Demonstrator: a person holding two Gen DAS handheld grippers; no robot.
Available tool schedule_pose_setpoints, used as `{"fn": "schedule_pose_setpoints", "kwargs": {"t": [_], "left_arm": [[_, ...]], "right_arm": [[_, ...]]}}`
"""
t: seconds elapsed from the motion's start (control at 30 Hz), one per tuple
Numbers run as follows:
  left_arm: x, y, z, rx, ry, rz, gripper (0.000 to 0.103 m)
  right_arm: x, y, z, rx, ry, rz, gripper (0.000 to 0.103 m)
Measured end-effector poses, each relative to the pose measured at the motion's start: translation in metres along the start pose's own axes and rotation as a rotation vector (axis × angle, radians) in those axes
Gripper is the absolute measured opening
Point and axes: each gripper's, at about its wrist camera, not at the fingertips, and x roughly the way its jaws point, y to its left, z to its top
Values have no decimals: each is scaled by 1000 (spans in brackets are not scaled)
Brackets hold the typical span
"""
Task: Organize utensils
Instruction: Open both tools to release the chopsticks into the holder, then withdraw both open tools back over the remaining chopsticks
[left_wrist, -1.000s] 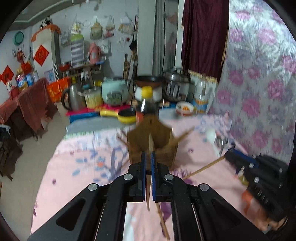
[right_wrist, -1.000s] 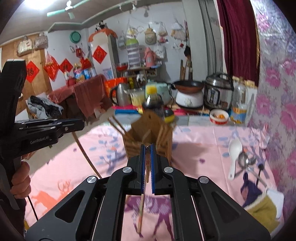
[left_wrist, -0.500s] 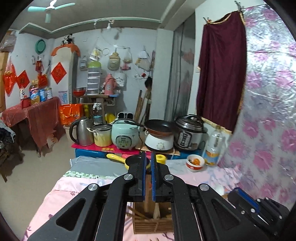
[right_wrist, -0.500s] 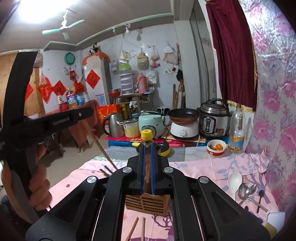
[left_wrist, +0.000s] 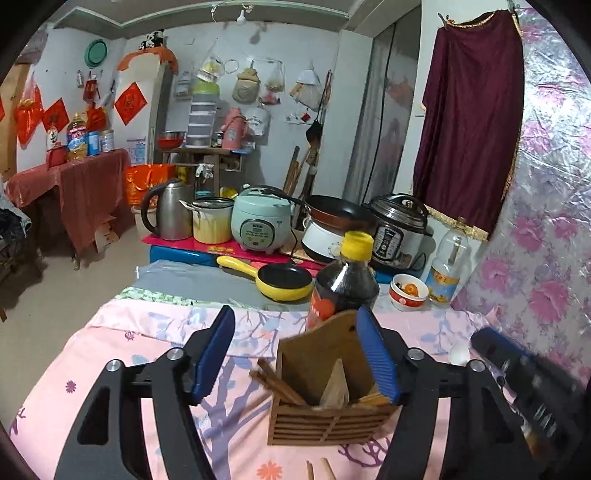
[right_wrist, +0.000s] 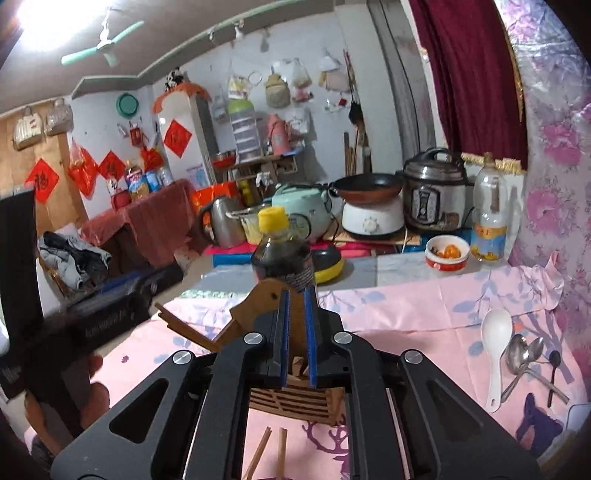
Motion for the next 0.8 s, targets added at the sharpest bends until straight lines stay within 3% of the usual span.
{"fn": "schedule_pose_setpoints", "kwargs": {"t": [0.07,0.23,0.4,0.8], "left_arm": [[-1,8,-3,-30,13,-4,78],[-2,25,0,-87,46,-25,83],[-6,28,0,-82,63,9,84],[-47,24,-27,-33,84,77,85]], "right_arm": [[-3,-4,1,19,-9,-4,12],[-1,-9,0,44,3,12,17],[-6,-4,-2,33,3,16,32],[-55,18,-17,-12,-14,21,37]]}}
